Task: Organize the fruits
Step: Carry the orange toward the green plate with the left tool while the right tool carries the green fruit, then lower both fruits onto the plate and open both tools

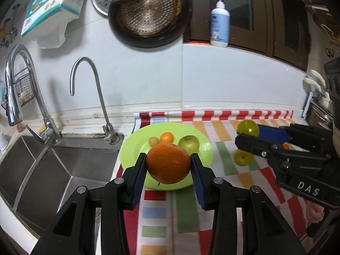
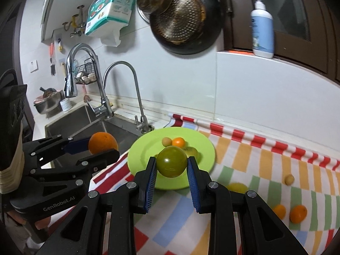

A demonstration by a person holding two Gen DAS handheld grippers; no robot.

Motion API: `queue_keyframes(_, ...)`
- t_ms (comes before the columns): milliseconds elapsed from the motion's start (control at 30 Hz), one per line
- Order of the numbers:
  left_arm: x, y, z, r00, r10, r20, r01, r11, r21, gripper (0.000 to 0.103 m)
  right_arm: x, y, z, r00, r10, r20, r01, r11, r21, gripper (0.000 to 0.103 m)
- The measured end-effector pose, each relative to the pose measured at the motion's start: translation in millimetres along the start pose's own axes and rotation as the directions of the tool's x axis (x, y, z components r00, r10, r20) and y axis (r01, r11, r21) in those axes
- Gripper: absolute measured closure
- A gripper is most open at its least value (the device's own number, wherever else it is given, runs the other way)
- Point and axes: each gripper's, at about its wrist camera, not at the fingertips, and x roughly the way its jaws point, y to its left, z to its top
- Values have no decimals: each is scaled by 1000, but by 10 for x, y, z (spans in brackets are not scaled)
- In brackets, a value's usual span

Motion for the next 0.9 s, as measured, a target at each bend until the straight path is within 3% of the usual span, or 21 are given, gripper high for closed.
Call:
queue_keyframes(800, 1139, 420, -151, 985, -11, -175, 6, 1000, -30, 62, 1221, -18, -178, 981, 37, -192, -32, 999, 29, 73)
queue_keyframes(867, 1172, 434, -133, 982, -14, -187, 7, 999, -37, 62, 1256, -43, -175, 980, 28, -195, -21, 999, 37, 70)
queue_keyframes(900, 1178, 431, -121, 982, -16, -188, 10, 999, -35, 60, 1262, -62, -167, 981, 30, -194, -22, 999, 46, 64)
